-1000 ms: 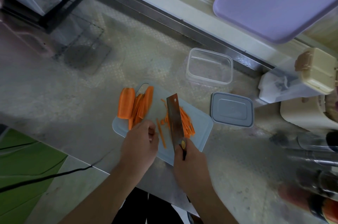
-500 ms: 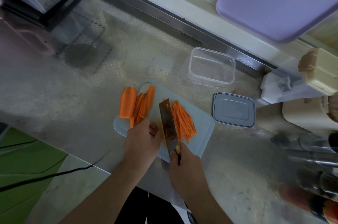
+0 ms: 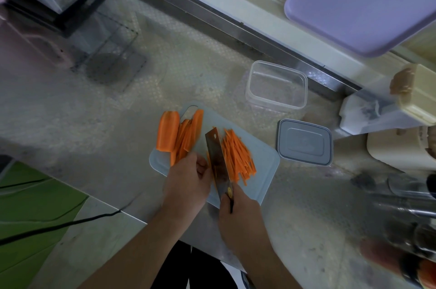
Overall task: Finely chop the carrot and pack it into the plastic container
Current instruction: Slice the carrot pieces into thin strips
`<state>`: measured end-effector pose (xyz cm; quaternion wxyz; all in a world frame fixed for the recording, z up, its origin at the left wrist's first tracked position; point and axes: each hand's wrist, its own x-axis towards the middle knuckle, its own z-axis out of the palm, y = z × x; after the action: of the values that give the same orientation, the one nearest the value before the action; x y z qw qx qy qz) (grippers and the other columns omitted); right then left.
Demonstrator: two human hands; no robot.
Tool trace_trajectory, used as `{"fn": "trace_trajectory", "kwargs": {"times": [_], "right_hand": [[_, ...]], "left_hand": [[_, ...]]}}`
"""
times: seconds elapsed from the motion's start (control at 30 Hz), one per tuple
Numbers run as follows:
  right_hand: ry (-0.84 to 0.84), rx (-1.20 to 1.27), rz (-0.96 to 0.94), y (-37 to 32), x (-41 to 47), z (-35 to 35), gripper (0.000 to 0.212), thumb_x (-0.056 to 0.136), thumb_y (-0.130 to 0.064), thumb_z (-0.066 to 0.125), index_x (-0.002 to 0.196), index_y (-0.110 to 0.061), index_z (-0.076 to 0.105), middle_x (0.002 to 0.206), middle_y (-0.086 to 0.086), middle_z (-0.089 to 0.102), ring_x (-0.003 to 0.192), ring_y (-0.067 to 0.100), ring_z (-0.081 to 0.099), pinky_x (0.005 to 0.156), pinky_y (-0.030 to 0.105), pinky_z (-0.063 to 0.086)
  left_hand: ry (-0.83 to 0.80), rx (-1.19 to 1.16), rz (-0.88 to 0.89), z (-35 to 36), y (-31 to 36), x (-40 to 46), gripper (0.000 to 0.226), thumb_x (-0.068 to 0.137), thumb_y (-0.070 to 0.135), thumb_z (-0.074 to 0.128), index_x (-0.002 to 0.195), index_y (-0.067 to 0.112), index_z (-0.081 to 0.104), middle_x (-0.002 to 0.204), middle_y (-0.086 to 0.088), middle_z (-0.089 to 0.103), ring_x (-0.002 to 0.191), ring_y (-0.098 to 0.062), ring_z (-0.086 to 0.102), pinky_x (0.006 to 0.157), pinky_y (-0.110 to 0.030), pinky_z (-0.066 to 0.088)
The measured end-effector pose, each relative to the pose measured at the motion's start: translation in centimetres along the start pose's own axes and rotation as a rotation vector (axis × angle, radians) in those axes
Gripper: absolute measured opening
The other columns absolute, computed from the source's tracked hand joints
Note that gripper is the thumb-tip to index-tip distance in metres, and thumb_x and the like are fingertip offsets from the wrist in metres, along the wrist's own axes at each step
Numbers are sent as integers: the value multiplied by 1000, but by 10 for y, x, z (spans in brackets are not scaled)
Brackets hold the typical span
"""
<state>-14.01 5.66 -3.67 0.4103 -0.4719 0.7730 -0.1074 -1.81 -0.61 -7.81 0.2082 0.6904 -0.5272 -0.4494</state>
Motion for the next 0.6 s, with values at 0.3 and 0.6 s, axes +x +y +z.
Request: {"fn": "trace_trajectory", "kwargs": {"times": [0.3,0.6], "right_hand": [[-7,-64,-8,-4,-6,4,12,106,-26,42,108,-28,54,74,-8,58,65,11,59,53,19,42],[-21,-69,37,-12,-8,10,16,104,-15,39,97,-24,51,75,-7,56,69,12,58,61,22,44]], "left_hand": [[6,13,11,1,0,1,12,94,23,72,88,29,63,76,12,68,73,-4,67,70,-43,60],[-17,-2,-13,-1,-1,4,11,93,21,71,88,30,66,76,14,69,73,-4,67,71,-42,60]]}}
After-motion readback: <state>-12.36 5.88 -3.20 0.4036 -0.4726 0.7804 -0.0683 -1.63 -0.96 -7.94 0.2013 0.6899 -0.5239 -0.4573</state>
